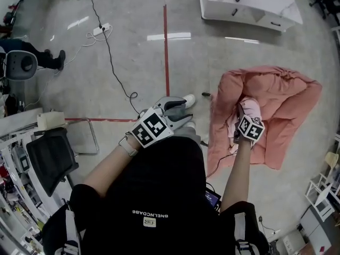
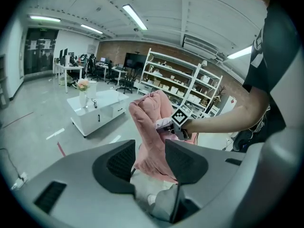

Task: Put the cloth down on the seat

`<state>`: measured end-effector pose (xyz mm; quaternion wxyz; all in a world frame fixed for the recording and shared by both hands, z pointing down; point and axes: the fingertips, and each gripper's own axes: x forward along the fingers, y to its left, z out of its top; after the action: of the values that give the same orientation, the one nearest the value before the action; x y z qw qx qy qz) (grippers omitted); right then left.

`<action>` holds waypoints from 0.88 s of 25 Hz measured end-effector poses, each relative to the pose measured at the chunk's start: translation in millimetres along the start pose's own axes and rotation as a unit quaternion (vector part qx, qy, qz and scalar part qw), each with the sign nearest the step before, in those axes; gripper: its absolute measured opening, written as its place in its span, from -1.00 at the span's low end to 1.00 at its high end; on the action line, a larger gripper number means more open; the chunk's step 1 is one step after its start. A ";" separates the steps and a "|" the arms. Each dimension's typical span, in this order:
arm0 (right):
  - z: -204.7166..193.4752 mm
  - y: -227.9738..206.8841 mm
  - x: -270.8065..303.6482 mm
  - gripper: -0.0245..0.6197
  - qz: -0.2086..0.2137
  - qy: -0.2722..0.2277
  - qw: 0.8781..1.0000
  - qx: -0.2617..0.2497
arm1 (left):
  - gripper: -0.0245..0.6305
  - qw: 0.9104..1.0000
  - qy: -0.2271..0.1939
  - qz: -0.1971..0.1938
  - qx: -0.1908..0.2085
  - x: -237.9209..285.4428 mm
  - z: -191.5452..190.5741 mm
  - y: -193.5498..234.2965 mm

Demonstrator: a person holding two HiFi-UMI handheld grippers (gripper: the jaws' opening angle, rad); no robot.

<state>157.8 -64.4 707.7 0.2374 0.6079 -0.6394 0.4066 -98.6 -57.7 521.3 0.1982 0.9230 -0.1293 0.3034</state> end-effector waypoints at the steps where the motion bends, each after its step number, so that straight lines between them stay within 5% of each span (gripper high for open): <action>1: -1.5 -0.9 -1.2 -0.27 0.000 0.003 1.000 0.003 | -0.35 1.000 0.001 -0.002 0.002 1.1 1.0 0.0; 22: -96.8 -31.5 -58.9 -0.12 0.002 0.061 0.993 0.105 | -0.35 0.991 0.029 -0.094 0.091 52.8 40.5 -56.7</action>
<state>178.7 50.5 721.9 0.2102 0.6022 -0.5784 0.5086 -16.4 -31.6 507.5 0.1451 0.9360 -0.0082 0.3206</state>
